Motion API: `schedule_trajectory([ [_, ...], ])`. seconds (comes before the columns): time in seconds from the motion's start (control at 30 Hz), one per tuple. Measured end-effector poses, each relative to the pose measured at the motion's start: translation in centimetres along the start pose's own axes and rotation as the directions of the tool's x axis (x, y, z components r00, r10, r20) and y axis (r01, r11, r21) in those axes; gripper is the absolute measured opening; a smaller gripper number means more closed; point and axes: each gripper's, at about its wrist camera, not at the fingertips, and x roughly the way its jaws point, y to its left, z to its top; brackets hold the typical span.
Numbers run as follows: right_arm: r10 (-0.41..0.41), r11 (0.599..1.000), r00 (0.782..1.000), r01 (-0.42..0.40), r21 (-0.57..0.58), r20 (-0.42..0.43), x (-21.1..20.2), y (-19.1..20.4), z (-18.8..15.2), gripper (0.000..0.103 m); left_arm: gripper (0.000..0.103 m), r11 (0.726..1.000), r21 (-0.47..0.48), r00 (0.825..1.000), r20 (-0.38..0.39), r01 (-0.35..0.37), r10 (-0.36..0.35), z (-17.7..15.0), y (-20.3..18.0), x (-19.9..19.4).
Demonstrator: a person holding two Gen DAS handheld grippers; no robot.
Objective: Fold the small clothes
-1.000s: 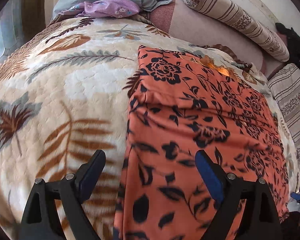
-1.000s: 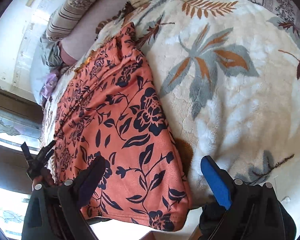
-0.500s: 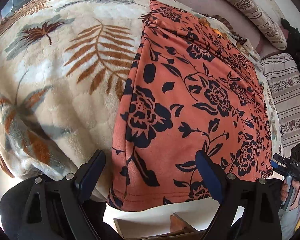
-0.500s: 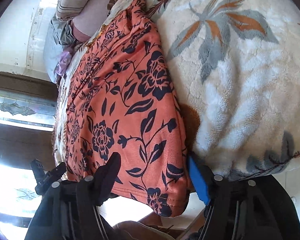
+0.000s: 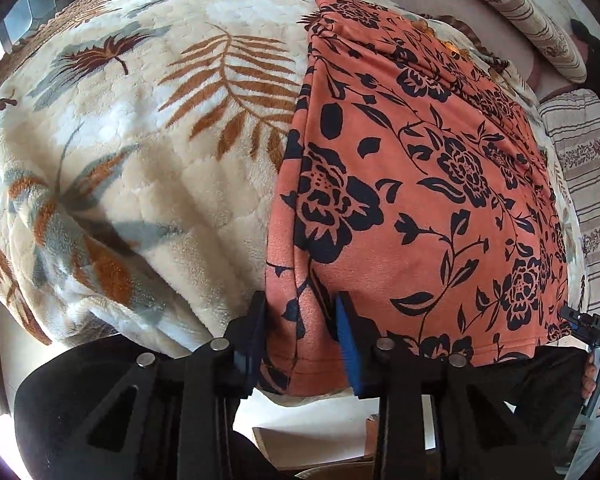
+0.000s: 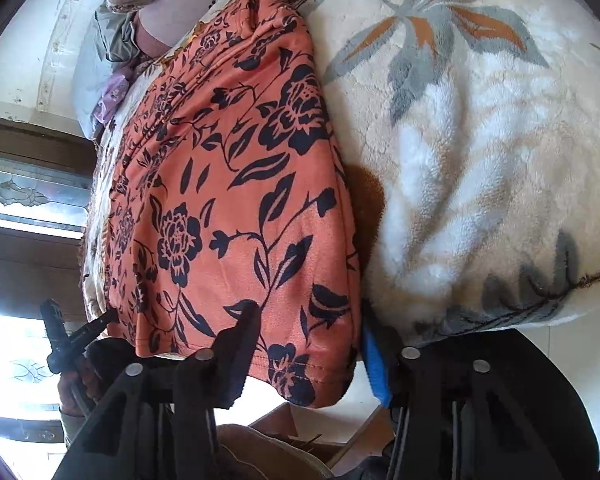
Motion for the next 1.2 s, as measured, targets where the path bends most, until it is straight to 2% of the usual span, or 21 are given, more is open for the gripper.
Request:
schedule_trajectory([
  [0.07, -0.001, 1.0, 1.0, 0.0, 0.017, 0.002, -0.1, -0.4, -0.1, 0.039, 0.033, 1.0, 0.009, 1.0, 0.009, -0.006, 0.006, -0.3, 0.1, -0.3],
  [0.1, 0.003, 1.0, 1.0, -0.003, 0.022, 0.006, -0.2, -0.5, -0.2, 0.04, 0.037, 1.0, 0.016, 1.0, 0.012, -0.011, 0.011, -0.5, 0.1, -0.4],
  [0.13, 0.007, 1.0, 1.0, -0.007, 0.02, 0.003, -0.2, -0.5, -0.3, 0.04, 0.044, 1.0, 0.024, 1.0, 0.009, -0.011, 0.011, -0.6, 0.0, -0.4],
  [0.17, 0.009, 1.0, 1.0, -0.009, 0.019, -0.005, -0.1, -0.5, -0.4, 0.04, 0.062, 0.999, 0.034, 1.0, 0.005, -0.003, 0.003, -0.6, -0.3, -0.3],
  [0.23, -0.001, 1.0, 1.0, 0.001, 0.014, -0.011, 0.0, -0.3, -0.7, 0.04, 0.067, 0.998, 0.055, 1.0, 0.014, -0.006, 0.005, -0.8, -0.7, -0.3],
  [0.27, -0.003, 1.0, 1.0, 0.003, 0.007, -0.011, 0.0, -0.2, -0.7, 0.04, 0.063, 0.998, 0.067, 1.0, 0.016, -0.019, 0.018, -0.9, -0.9, -0.2],
  [0.3, -0.008, 1.0, 1.0, 0.008, -0.004, -0.008, -0.1, 0.0, -0.8, 0.035, 0.034, 0.997, 0.077, 0.999, 0.018, -0.03, 0.028, -1.0, -1.1, -0.2],
  [0.33, -0.014, 1.0, 1.0, 0.014, -0.012, -0.003, -0.3, 0.2, -1.0, 0.013, 0.018, 0.995, 0.087, 0.999, 0.017, -0.04, 0.039, -1.0, -1.2, -0.2],
  [0.37, 0.009, 1.0, 1.0, -0.009, -0.007, 0.008, -0.7, 0.4, -1.2, 0.008, 0.01, 0.996, 0.084, 1.0, 0.02, -0.007, 0.006, -0.9, -1.1, -0.6],
  [0.43, 0.092, 0.996, 0.995, -0.092, -0.007, 0.045, -2.2, 0.8, -1.6, 0.008, 0.009, 0.997, 0.074, 0.998, 0.064, 0.023, -0.028, -0.8, -0.8, -2.0],
  [0.57, 0.204, 0.979, 0.967, -0.206, -0.002, 0.15, -5.8, 1.2, -1.5, 0.008, 0.008, 0.996, 0.055, 0.986, 0.148, 0.074, -0.081, -0.6, -0.5, -5.2],
  [0.63, 0.207, 0.978, 0.965, -0.209, -0.008, 0.16, -6.2, 1.3, -1.3, 0.008, 0.009, 0.995, 0.049, 0.986, 0.143, 0.082, -0.088, -0.5, -0.3, -5.1],
  [0.77, 0.156, 0.985, 0.983, -0.162, 0.054, 0.096, -3.3, -0.2, -1.2, 0.008, 0.01, 1.0, -0.004, 0.999, 0.034, 0.03, -0.03, -0.5, 0.2, -1.6],
  [0.9, 0.203, 0.977, 0.972, -0.208, 0.037, 0.116, -3.5, 0.5, -1.7, 0.009, 0.01, 0.998, 0.002, 0.994, 0.089, 0.06, -0.06, -0.3, -0.1, -2.8],
  [0.93, 0.215, 0.975, 0.968, -0.22, 0.029, 0.127, -3.9, 0.8, -1.5, 0.009, 0.012, 0.998, -0.001, 0.992, 0.108, 0.065, -0.065, -0.1, -0.1, -3.3],
  [0.97, 0.217, 0.975, 0.967, -0.222, 0.025, 0.136, -4.1, 0.9, -1.4, 0.01, 0.022, 0.998, -0.009, 0.99, 0.125, 0.064, -0.063, 0.1, 0.1, -3.5],
  [1.0, 0.207, 0.977, 0.968, -0.213, 0.025, 0.145, -4.2, 0.9, -1.1, 0.012, 0.046, 0.998, -0.02, 0.989, 0.136, 0.058, -0.055, 0.2, 0.4, -3.6],
  [1.03, 0.198, 0.978, 0.969, -0.206, 0.038, 0.147, -4.0, 0.6, -0.8, 0.012, 0.057, 0.999, -0.038, 0.99, 0.135, 0.037, -0.032, 0.6, 0.7, -3.2],
  [1.07, 0.205, 0.975, 0.971, -0.214, 0.062, 0.124, -3.5, 0.2, -0.5, 0.012, 0.062, 0.998, -0.057, 0.993, 0.12, 0.013, -0.006, 0.8, 0.9, -2.6],
  [1.17, 0.173, 0.979, 0.983, -0.178, 0.097, 0.062, -1.7, -0.4, -0.4, 0.015, 0.062, 0.998, -0.055, 0.998, 0.06, -0.011, 0.015, 1.1, 0.6, -1.0],
  [1.2, 0.154, 0.982, 0.987, -0.158, 0.101, 0.043, -1.2, -0.4, -0.4, 0.02, 0.062, 0.999, -0.039, 0.998, 0.054, -0.019, 0.021, 1.1, 0.2, -0.8],
])
